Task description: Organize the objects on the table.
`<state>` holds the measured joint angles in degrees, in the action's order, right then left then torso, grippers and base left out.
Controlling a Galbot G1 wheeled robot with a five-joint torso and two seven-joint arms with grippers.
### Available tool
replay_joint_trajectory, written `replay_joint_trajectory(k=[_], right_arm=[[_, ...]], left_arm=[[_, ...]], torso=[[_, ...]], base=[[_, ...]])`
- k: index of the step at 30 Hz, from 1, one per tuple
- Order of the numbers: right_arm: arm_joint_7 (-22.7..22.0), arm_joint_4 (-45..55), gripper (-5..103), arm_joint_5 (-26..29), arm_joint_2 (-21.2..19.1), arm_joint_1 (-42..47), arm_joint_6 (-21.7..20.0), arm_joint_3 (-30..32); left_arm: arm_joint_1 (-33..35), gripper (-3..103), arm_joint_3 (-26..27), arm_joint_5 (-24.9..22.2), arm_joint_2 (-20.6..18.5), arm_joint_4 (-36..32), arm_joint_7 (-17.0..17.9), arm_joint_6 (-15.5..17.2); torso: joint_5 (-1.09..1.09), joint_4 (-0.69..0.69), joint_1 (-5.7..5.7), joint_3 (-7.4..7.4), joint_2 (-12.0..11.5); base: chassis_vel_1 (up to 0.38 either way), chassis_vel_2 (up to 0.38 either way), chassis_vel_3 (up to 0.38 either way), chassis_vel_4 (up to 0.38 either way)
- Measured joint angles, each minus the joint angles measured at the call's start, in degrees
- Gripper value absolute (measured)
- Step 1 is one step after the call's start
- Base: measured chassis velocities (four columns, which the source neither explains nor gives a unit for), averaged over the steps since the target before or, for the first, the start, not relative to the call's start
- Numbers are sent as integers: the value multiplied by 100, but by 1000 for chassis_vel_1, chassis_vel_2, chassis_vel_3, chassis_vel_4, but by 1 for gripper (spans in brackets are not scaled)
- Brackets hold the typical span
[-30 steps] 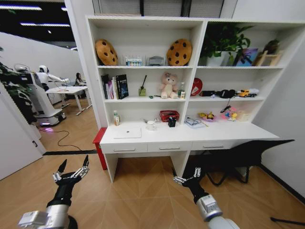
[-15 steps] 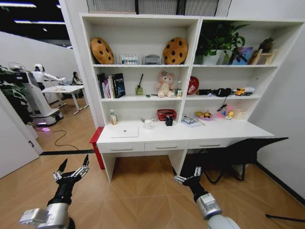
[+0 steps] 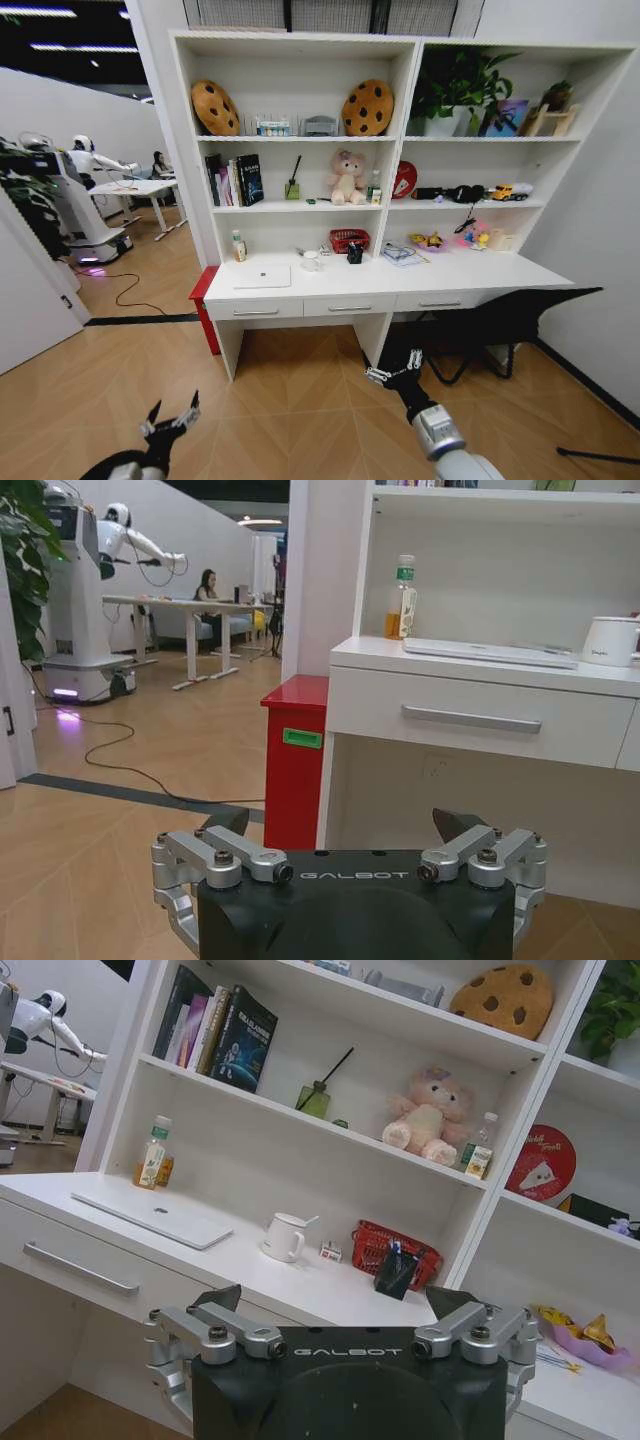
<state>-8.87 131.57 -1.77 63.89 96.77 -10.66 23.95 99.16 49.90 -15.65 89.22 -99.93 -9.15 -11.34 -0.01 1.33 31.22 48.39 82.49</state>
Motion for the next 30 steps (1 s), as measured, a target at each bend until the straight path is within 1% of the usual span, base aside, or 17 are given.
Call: replay_joint_trajectory(k=[1, 2, 3, 4, 5, 6, 9, 10, 11, 12, 13, 14, 15, 17, 30], right_arm=[[0, 0, 100, 0, 0, 0, 0, 0], [0, 0, 100, 0, 0, 0, 0, 0], [-1, 0, 100, 1, 0, 0, 0, 0], [-1, 0, 100, 1, 0, 1, 0, 0], [-1, 0, 100, 1, 0, 0, 0, 0], [-1, 0, 100, 1, 0, 0, 0, 0], [-2, 0, 100, 1, 0, 1, 0, 0], [-2, 1, 100, 1, 0, 1, 0, 0], [-2, 1, 100, 1, 0, 1, 0, 0], [-2, 1, 100, 1, 0, 0, -1, 0], [-2, 1, 100, 1, 0, 0, -1, 0], [-2, 2, 100, 1, 0, 1, -1, 0], [-2, 2, 100, 1, 0, 1, -1, 0], [-2, 2, 100, 1, 0, 1, 0, 0], [-2, 2, 100, 1, 0, 0, 0, 0]], left_arm=[[17, 100, 31, -87, 23, -63, 4, -78], [17, 100, 31, -87, 23, -63, 4, -78], [5, 100, 83, -171, 31, -314, 53, -136], [-12, 100, 145, -205, 25, -665, 130, -72], [-16, 100, 185, -246, 10, -989, 177, 61], [-16, 100, 185, -246, 10, -989, 177, 61], [57, 100, 279, -420, -7, -2031, 246, 677], [111, 100, 289, -497, -17, -2531, 241, 979], [111, 100, 289, -497, -17, -2531, 241, 979], [141, 100, 270, -524, -41, -2834, 250, 1163], [141, 100, 270, -524, -41, -2834, 250, 1163], [157, 100, 234, -521, -50, -3046, 274, 1290], [167, 100, 217, -515, -56, -3144, 294, 1352], [169, 100, 209, -510, -58, -3168, 301, 1374], [170, 100, 202, -500, -62, -3159, 307, 1376]], torso=[[0, -1, 0, 0, 0], [0, -1, 0, 0, 0], [1, 0, 0, 0, 0], [1, 1, 0, 0, 0], [3, 2, 0, 0, 0], [3, 2, 0, 0, 0], [2, 1, 0, 0, 0], [3, 1, 0, 0, 0], [3, 1, 0, 0, 0], [4, 1, 0, 0, 0], [4, 1, 0, 0, 0], [2, 1, 0, 0, 0], [3, 1, 0, 0, 0], [0, 1, 0, 0, 0], [0, 1, 0, 0, 0]], base=[[0, 0, 0, 0], [0, 0, 0, 0], [0, 0, 0, 0], [0, 0, 0, 0], [0, 0, 0, 0], [0, 0, 0, 0], [0, 0, 0, 0], [0, 0, 0, 0], [0, 0, 0, 0], [0, 0, 0, 0], [0, 0, 0, 0], [0, 0, 0, 0], [0, 0, 0, 0], [0, 0, 0, 0], [0, 0, 0, 0]])
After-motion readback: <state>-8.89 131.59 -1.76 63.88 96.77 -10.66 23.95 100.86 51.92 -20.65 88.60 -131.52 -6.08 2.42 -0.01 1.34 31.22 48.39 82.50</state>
